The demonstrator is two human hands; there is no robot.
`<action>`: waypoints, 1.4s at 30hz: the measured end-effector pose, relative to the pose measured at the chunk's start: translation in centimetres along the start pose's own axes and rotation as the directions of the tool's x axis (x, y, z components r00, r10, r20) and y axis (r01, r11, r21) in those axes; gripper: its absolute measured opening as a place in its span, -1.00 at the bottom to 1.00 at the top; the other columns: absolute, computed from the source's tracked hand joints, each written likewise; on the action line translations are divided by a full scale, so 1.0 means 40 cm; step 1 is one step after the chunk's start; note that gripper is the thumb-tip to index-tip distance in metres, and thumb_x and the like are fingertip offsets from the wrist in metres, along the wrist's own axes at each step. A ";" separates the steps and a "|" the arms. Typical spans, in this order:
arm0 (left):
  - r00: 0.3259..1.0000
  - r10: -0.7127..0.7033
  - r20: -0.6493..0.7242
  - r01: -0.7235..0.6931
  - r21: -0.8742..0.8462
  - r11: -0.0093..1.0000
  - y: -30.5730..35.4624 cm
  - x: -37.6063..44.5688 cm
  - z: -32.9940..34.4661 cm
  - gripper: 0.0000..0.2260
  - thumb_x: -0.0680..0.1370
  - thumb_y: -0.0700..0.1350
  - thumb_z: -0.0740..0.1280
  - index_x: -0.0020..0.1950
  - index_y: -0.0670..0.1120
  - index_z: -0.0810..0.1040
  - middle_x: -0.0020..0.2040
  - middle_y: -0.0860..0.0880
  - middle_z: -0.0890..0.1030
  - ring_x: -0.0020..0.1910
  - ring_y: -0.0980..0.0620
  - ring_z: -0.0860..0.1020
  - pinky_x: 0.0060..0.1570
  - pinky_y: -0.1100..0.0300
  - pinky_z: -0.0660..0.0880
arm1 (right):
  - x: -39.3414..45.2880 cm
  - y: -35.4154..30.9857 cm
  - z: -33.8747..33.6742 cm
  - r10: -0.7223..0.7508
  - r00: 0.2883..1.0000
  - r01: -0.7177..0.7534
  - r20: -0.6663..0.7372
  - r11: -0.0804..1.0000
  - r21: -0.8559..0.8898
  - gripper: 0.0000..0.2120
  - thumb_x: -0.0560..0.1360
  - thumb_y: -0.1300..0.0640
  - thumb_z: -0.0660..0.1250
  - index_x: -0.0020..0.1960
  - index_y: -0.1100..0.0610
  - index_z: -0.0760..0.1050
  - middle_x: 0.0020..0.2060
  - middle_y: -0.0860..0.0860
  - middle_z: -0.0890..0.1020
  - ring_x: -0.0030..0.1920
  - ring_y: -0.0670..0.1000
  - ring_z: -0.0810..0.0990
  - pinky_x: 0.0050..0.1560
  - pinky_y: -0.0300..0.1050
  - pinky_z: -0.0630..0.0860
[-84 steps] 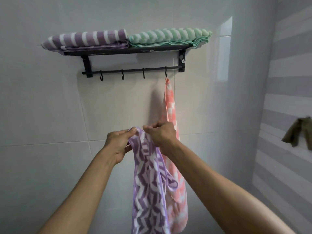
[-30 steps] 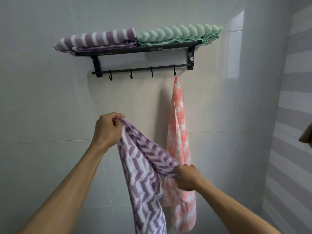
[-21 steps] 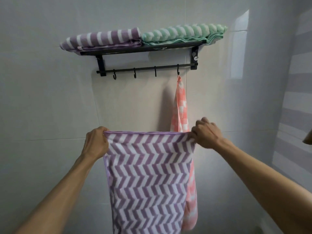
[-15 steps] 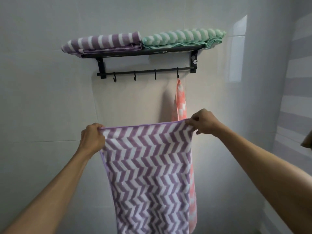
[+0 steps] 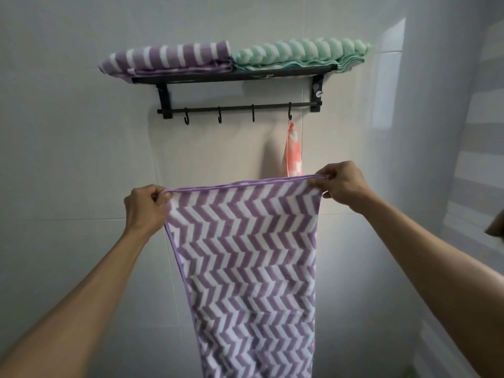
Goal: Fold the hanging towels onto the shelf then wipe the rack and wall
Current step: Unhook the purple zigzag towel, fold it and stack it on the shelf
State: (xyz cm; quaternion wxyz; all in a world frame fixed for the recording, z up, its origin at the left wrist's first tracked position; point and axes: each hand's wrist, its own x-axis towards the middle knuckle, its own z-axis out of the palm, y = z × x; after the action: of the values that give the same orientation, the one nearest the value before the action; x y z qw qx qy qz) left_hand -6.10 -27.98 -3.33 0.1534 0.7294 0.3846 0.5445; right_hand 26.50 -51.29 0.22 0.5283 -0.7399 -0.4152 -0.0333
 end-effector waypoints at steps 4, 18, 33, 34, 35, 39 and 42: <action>0.999 -0.030 -0.029 0.031 0.040 0.999 0.006 0.017 0.026 -0.78 0.62 -0.22 0.26 -0.11 -0.30 0.63 -0.19 -0.23 0.65 -0.17 -0.22 0.56 -0.13 0.10 0.42 | -0.003 -0.006 0.014 -0.022 1.000 0.022 -0.010 1.000 -0.008 -0.76 0.53 0.03 0.47 -0.15 0.22 0.65 -0.23 0.13 0.68 -0.31 0.06 0.64 -0.11 0.02 0.70; 0.988 -0.137 0.070 0.142 -0.076 0.987 -0.012 -0.071 0.099 -0.68 0.63 0.03 0.27 -0.19 -0.17 0.42 -0.26 -0.10 0.49 -0.24 -0.08 0.44 -0.24 0.08 0.34 | -0.106 0.016 0.065 0.266 0.957 -0.290 0.114 0.860 0.420 -0.70 0.56 0.02 0.44 -0.08 0.29 0.61 -0.15 0.16 0.71 -0.24 0.07 0.72 -0.19 0.02 0.70; 0.930 -0.116 0.348 0.273 -0.445 0.853 0.035 -0.014 0.049 -0.87 0.56 0.03 0.41 0.02 0.00 0.62 -0.12 0.14 0.70 -0.20 0.19 0.67 -0.18 0.26 0.60 | -0.086 -0.010 0.027 0.146 0.872 -0.379 0.468 0.806 0.454 -0.42 0.35 -0.14 0.56 0.30 0.02 0.54 0.15 0.01 0.71 0.14 0.12 0.69 0.17 0.22 0.59; 0.910 -0.171 0.378 0.321 -0.379 0.868 -0.019 -0.084 0.078 -0.91 0.57 0.01 0.41 -0.06 0.01 0.66 -0.15 0.11 0.71 -0.21 0.15 0.66 -0.15 0.23 0.59 | -0.150 0.059 0.058 0.238 0.821 -0.448 0.518 0.832 0.328 -0.34 0.24 -0.16 0.62 0.26 0.02 0.55 0.13 0.01 0.72 0.14 0.11 0.69 0.17 0.21 0.59; 0.882 -0.251 0.398 0.388 -0.312 0.867 -0.072 -0.149 0.098 -0.85 0.58 0.00 0.40 -0.12 -0.03 0.66 -0.18 0.06 0.70 -0.23 0.09 0.64 -0.15 0.19 0.56 | -0.211 0.125 0.095 0.324 0.788 -0.498 0.523 0.836 0.232 -0.30 0.17 -0.18 0.66 0.22 0.06 0.57 0.09 0.03 0.73 0.10 0.12 0.69 0.16 0.21 0.60; 0.706 -0.479 0.522 0.605 -0.092 0.791 -0.193 -0.245 0.127 -0.67 0.62 0.00 0.30 -0.17 -0.23 0.61 -0.24 -0.12 0.67 -0.24 -0.05 0.57 -0.20 0.08 0.53 | -0.336 0.253 0.157 0.456 0.736 -0.559 0.500 0.826 0.069 -0.86 0.57 0.16 0.40 -0.08 0.23 0.62 -0.21 0.10 0.70 -0.24 0.05 0.69 0.06 0.21 0.64; 0.631 -0.550 0.547 0.692 -0.077 0.717 -0.169 -0.192 0.122 -0.65 0.61 0.06 0.31 0.00 -0.25 0.62 -0.06 -0.20 0.71 -0.13 -0.13 0.66 -0.15 0.02 0.62 | -0.307 0.222 0.136 0.453 0.742 -0.577 0.495 0.807 0.126 -0.74 0.58 0.07 0.41 -0.05 0.30 0.62 -0.21 0.14 0.72 -0.22 0.10 0.71 -0.01 0.17 0.67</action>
State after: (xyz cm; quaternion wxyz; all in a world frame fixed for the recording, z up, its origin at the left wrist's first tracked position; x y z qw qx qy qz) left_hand -5.16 -28.16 -14.62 0.5262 0.6317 0.4817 0.3032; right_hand 22.12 -54.86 -14.88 0.5038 -0.7341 -0.3015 0.3412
